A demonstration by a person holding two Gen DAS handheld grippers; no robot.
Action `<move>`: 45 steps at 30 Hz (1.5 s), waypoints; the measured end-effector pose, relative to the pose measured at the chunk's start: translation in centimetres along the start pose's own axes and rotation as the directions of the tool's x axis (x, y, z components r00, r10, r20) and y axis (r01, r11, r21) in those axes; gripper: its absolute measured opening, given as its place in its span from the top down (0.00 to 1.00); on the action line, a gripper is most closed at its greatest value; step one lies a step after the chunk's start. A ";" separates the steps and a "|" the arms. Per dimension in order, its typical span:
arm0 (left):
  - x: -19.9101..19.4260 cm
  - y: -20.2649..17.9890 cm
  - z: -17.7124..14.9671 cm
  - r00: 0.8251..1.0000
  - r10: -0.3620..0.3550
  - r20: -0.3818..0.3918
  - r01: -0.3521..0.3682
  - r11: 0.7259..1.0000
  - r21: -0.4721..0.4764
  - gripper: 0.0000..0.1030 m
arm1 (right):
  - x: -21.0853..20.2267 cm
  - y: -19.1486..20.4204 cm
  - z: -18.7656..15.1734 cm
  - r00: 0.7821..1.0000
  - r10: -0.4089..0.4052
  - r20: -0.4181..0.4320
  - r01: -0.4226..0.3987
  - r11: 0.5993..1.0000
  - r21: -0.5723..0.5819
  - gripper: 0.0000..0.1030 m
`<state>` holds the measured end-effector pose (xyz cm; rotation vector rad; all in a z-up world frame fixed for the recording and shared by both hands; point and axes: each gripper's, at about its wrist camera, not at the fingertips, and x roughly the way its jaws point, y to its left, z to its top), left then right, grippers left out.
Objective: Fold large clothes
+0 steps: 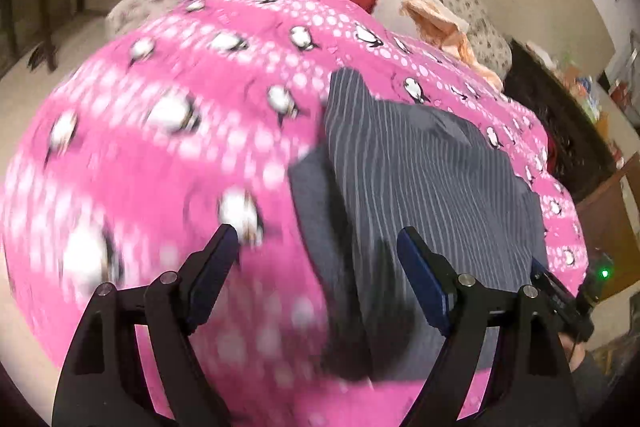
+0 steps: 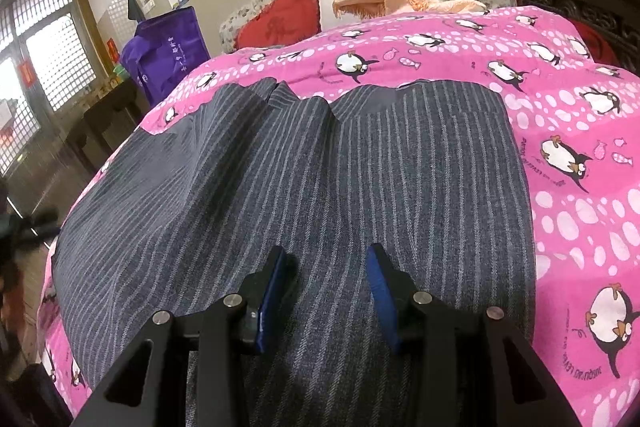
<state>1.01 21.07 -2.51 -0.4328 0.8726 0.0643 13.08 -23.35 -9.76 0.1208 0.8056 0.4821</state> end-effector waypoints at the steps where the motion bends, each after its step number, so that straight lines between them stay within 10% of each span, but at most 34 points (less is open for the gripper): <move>1: 1.1 0.1 1.3 0.999 -0.037 -0.029 0.037 0.999 0.012 0.20 | 0.0 0.0 0.0 1.000 0.003 0.000 -0.003 1.000 0.002 0.61; 5: 5.4 0.3 4.4 0.960 -0.233 -0.153 0.229 0.972 -0.041 0.20 | -0.1 -0.1 0.0 1.000 0.008 0.003 -0.008 1.000 0.005 0.61; 9: 9.8 2.0 4.2 0.934 -0.244 -0.259 0.225 0.969 -0.098 0.19 | -0.1 -0.1 0.0 1.000 0.009 0.003 -0.009 1.000 0.005 0.61; 18: 8.1 2.6 1.9 0.843 -0.460 -0.278 0.426 0.887 -0.175 0.16 | 0.1 -0.3 0.1 1.000 0.027 0.004 -0.027 1.000 0.015 0.61; 24: 10.6 2.7 4.9 0.822 -0.515 -0.241 0.471 0.854 -0.220 0.16 | 0.1 -0.3 0.1 1.000 0.023 0.001 -0.023 1.000 0.012 0.61; 28: 10.2 0.5 5.7 0.766 -0.566 -0.304 0.549 0.822 -0.148 0.16 | 0.1 -0.3 0.0 1.000 0.021 0.001 -0.021 1.000 0.010 0.61; 34: 11.2 1.7 6.1 0.824 -0.451 -0.343 0.459 0.886 -0.061 0.30 | 0.1 -0.3 0.1 1.000 0.024 0.002 -0.024 1.000 0.013 0.61; 45: 10.3 -0.3 4.9 0.844 -0.351 -0.406 0.435 0.891 0.134 0.37 | -7.4 -0.4 -0.1 0.999 0.010 0.045 -0.011 1.000 0.025 0.61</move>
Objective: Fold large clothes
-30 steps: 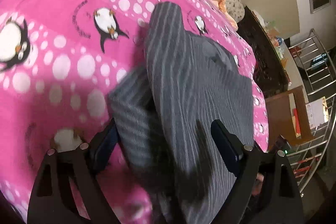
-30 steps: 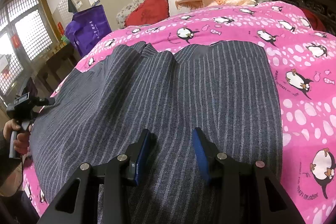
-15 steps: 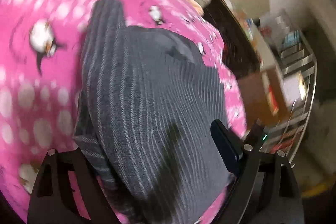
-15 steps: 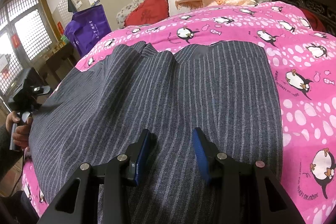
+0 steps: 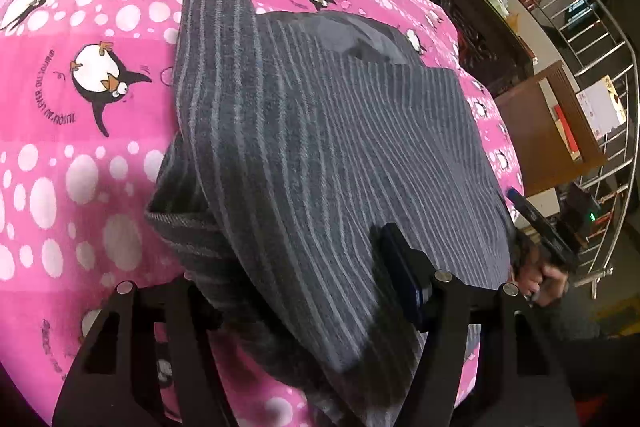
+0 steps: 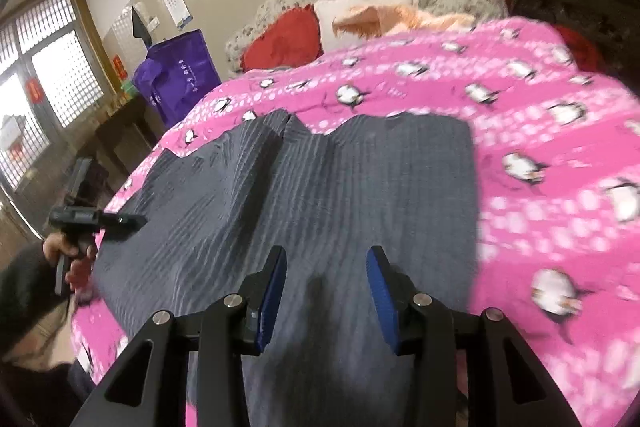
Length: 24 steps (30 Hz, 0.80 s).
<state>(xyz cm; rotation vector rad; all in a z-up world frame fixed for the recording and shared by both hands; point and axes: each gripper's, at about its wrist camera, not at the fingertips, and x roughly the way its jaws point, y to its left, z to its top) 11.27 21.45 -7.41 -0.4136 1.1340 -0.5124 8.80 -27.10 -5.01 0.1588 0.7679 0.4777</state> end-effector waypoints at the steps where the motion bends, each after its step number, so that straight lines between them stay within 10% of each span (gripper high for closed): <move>1: 0.0 0.2 -0.1 1.000 0.001 0.014 -0.001 1.000 -0.004 0.37 | -0.9 -0.2 -0.4 1.000 -0.022 0.001 0.022 1.000 -0.004 0.61; 14: 1.2 -3.5 -0.7 0.969 0.233 0.086 -0.242 0.961 0.130 0.37 | -4.8 -6.5 -4.1 0.959 -0.261 -0.111 0.276 0.950 0.146 0.61; 16: 1.2 -4.2 -0.9 0.961 0.261 0.092 -0.272 0.952 0.142 0.57 | -5.0 -6.7 -4.1 0.960 -0.261 -0.098 0.274 0.947 0.167 0.61; 19: 0.5 -5.2 -0.2 0.964 0.254 0.076 -0.261 0.960 0.104 0.83 | -5.0 -6.0 -3.4 0.962 -0.258 -0.089 0.269 0.952 0.148 0.61; 24: -1.4 -9.0 0.8 0.997 0.073 -0.006 -0.072 0.993 0.098 0.85 | -4.6 -3.3 -1.3 0.953 -0.299 -0.054 0.302 0.951 0.064 0.60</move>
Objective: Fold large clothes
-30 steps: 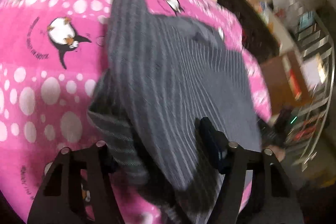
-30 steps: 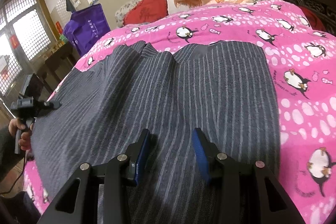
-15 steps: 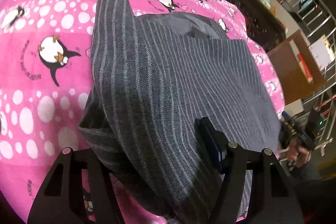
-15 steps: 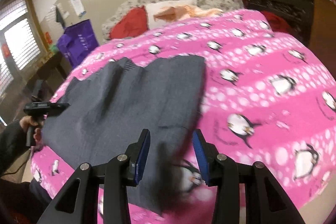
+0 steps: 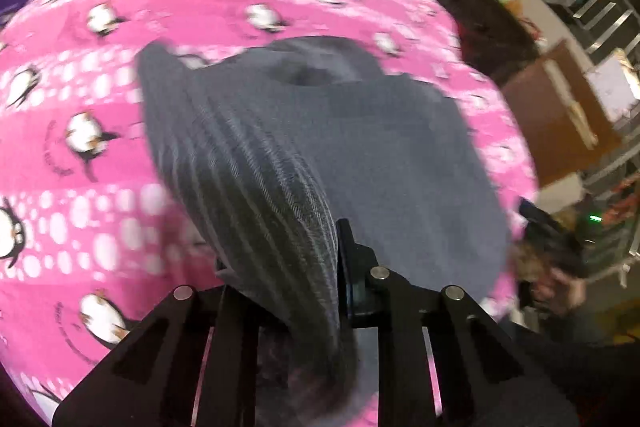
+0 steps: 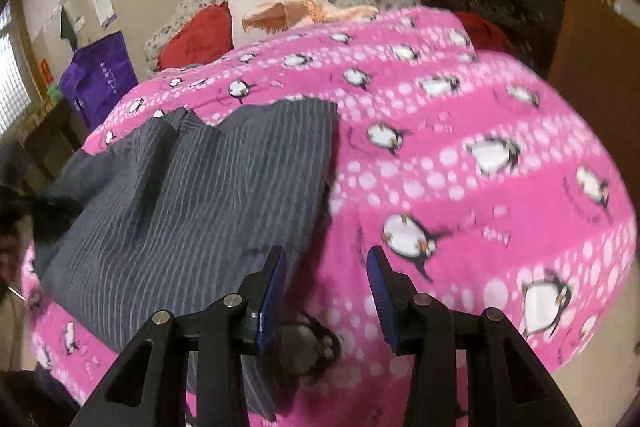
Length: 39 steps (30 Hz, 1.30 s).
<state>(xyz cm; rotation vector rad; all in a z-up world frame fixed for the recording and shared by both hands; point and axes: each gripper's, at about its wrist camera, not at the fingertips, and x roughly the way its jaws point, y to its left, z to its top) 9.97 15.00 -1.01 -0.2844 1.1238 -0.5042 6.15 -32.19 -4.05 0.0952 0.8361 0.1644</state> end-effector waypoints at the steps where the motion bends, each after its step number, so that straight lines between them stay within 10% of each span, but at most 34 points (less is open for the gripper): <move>1: -0.4 -1.0 0.3 0.999 -0.039 -0.006 0.039 0.999 0.009 0.85 | 0.1 0.5 0.2 1.000 -0.001 0.006 0.002 1.000 -0.009 0.58; 11: 0.0 -12.0 6.5 0.945 -0.327 0.032 0.327 0.945 -0.019 0.86 | 6.6 0.7 -0.5 0.996 -0.011 -0.086 0.008 0.999 -0.042 0.44; 17: 7.0 -20.7 9.9 0.899 -0.431 -0.083 0.429 0.903 -0.034 0.94 | 6.8 -0.3 -1.0 0.996 0.023 -0.083 -0.022 1.000 0.006 0.42; 21: 12.5 -25.8 10.8 0.933 -0.324 -0.155 0.336 0.940 0.057 0.94 | 6.7 -0.1 -1.0 0.997 0.015 -0.079 -0.015 1.000 0.005 0.42; 26: 9.6 -26.0 11.0 0.963 -0.262 -0.060 0.267 0.960 0.088 0.94 | 6.6 -0.8 -1.4 0.997 0.001 -0.071 0.001 1.000 0.027 0.36; 33: 2.1 -17.0 8.1 0.991 -0.092 0.093 0.087 0.994 0.058 0.93 | 6.2 -2.0 -1.0 0.995 0.043 -0.089 -0.036 0.996 0.076 0.36; 39: 3.9 -8.8 -0.7 0.996 0.015 0.085 -0.004 0.992 -0.130 0.93 | 2.4 -4.0 -0.6 0.998 0.003 -0.065 0.004 0.993 0.114 0.36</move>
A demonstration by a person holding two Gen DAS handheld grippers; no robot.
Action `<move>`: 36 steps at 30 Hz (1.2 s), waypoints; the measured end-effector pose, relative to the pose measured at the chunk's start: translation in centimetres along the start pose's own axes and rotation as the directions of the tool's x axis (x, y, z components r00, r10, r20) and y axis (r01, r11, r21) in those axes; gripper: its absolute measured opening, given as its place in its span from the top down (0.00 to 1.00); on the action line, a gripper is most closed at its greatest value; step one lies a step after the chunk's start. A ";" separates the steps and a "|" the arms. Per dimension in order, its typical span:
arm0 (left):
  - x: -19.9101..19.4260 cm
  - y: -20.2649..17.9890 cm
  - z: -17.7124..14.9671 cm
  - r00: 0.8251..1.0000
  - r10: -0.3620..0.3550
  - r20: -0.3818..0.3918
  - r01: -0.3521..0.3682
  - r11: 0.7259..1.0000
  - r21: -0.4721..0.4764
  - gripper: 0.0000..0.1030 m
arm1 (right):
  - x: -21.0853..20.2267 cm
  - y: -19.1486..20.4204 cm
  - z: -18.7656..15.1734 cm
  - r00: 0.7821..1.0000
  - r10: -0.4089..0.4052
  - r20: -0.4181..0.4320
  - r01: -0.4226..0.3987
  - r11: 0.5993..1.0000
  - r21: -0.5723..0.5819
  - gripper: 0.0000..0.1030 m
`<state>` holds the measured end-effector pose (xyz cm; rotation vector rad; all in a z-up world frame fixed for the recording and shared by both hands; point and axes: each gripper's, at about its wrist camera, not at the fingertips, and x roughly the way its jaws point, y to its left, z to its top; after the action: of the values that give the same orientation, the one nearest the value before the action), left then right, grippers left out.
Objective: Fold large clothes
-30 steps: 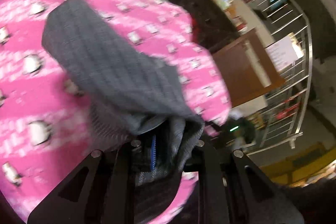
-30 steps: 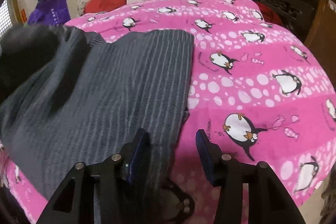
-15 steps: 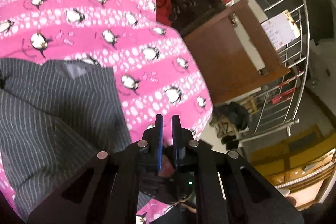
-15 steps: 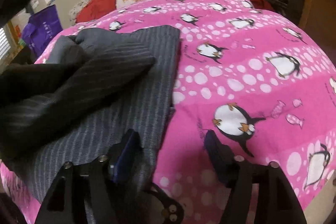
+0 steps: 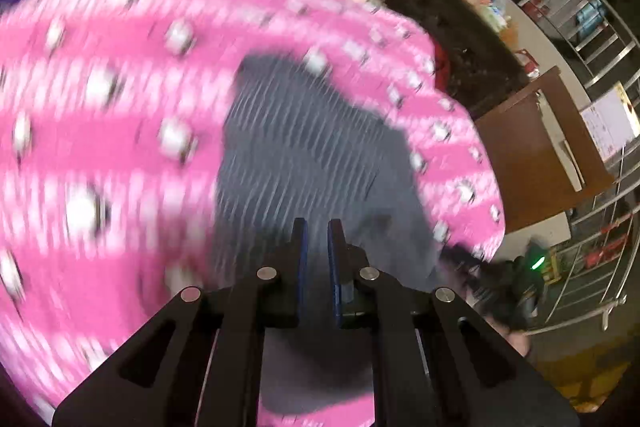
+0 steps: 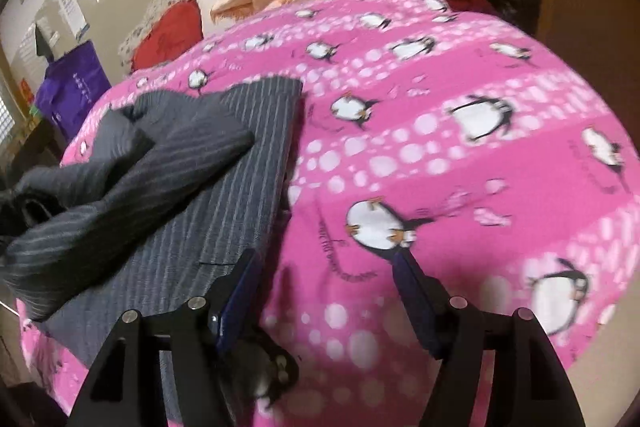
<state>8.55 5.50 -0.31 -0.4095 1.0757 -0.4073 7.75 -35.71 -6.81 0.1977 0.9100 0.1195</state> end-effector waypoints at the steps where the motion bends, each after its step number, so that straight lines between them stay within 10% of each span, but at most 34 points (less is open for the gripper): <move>1: 0.4 0.5 -2.2 1.000 -0.025 -0.002 0.025 1.000 -0.007 0.93 | -0.7 0.0 0.2 1.000 0.017 0.008 -0.017 1.000 0.008 0.36; 5: 0.9 0.0 -6.8 0.988 -0.153 0.007 0.153 0.988 -0.018 0.93 | -2.3 0.8 1.4 0.976 0.216 0.038 -0.218 0.973 0.072 0.36; 9: 2.5 -1.3 -8.4 0.980 -0.201 -0.009 0.201 0.979 0.014 0.93 | 0.2 2.2 2.9 0.868 0.496 0.019 -0.491 0.853 0.177 0.35; 20: 0.9 -0.7 -10.5 0.977 -0.207 0.055 0.205 0.978 0.045 0.93 | 4.9 6.3 4.2 0.820 0.573 -0.019 -0.549 0.794 0.260 0.32; 22: 0.9 -0.7 -10.5 0.975 -0.213 0.056 0.211 0.976 0.046 0.93 | 4.7 8.6 4.6 0.840 0.540 -0.054 -0.526 0.835 0.163 0.41; 25: 1.0 -0.2 -10.3 0.971 -0.232 0.049 0.231 0.973 0.019 0.93 | 6.1 11.2 5.0 0.903 0.408 -0.137 -0.407 0.913 0.037 0.92; 28: -0.3 -0.2 -10.3 0.965 -0.248 0.083 0.247 0.969 0.019 0.93 | 3.4 13.1 7.1 0.946 0.311 -0.093 -0.322 0.935 -0.151 0.94; 36: -2.2 -0.8 -9.6 0.949 -0.277 0.149 0.273 0.961 0.044 0.93 | -0.6 13.6 13.5 0.980 0.170 -0.104 -0.200 0.830 -0.522 0.94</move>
<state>-1.08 4.74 -2.25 -0.5645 0.8640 -0.6248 17.81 -24.21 4.69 -0.2385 0.8765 0.5552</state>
